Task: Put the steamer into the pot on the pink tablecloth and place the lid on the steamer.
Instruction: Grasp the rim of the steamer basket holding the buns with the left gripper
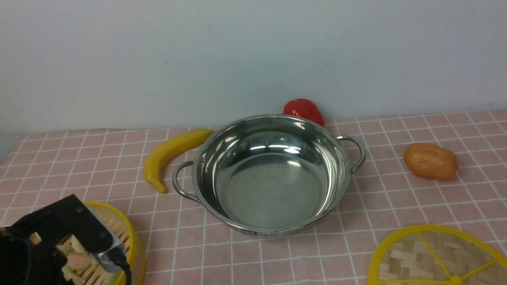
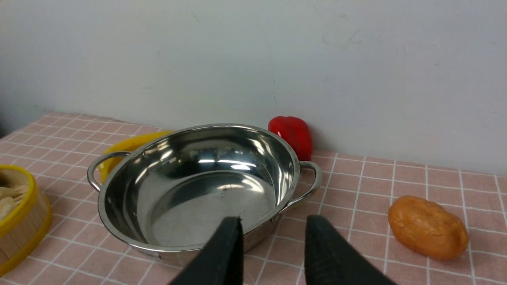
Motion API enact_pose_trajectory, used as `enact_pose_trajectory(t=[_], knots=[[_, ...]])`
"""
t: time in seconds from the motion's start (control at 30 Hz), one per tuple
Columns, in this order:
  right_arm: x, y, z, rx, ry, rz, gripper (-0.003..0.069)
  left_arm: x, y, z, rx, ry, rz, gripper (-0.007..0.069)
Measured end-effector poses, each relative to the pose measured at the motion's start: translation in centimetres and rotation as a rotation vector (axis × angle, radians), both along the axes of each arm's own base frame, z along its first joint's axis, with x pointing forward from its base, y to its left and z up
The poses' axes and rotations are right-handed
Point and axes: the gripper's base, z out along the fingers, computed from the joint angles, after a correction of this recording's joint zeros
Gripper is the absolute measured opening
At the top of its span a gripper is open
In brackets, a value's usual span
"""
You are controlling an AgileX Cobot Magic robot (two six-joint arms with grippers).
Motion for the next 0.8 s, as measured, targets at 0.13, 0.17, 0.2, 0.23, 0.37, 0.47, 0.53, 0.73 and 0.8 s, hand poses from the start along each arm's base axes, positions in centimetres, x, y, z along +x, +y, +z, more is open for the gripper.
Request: enact_pose_trajectory(t=[0.13, 0.17, 0.2, 0.23, 0.37, 0.47, 0.53, 0.73, 0.8], knots=[[0.0, 0.1, 0.0, 0.000, 0.000, 0.012, 0.0242, 1.2, 0.0, -1.1, 0.009, 0.013, 0.015, 0.0243], [-0.1, 0.1, 0.0, 0.000, 0.000, 0.016, 0.0242, 1.6, 0.0, -1.4, 0.011, 0.007, 0.018, 0.0243], [-0.1, 0.2, 0.0, 0.000, 0.000, 0.024, 0.0242, 2.0, 0.1, -1.8, 0.012, 0.014, 0.022, 0.0243], [-0.1, 0.2, 0.0, 0.000, 0.000, 0.029, 0.0242, 2.3, 0.1, -2.2, 0.013, 0.022, 0.025, 0.0243], [-0.1, 0.2, 0.0, -0.016, -0.007, 0.041, 0.0242, 3.3, 0.1, -3.6, 0.018, 0.054, 0.031, 0.0243], [-0.1, 0.2, 0.0, -0.021, -0.009, 0.042, 0.0242, 3.6, 0.1, -4.3, 0.024, 0.082, 0.033, 0.0243], [-0.1, 0.2, 0.0, -0.023, -0.009, 0.041, 0.0242, 3.7, 0.2, -4.6, 0.028, 0.099, 0.037, 0.0243], [-0.1, 0.2, 0.0, -0.024, -0.009, 0.041, 0.0242, 3.9, 0.4, -4.8, 0.053, 0.082, 0.024, 0.0243], [-0.1, 0.2, 0.0, -0.024, -0.009, 0.041, 0.0242, 4.0, 0.4, -4.9, 0.055, 0.084, 0.023, 0.0243]])
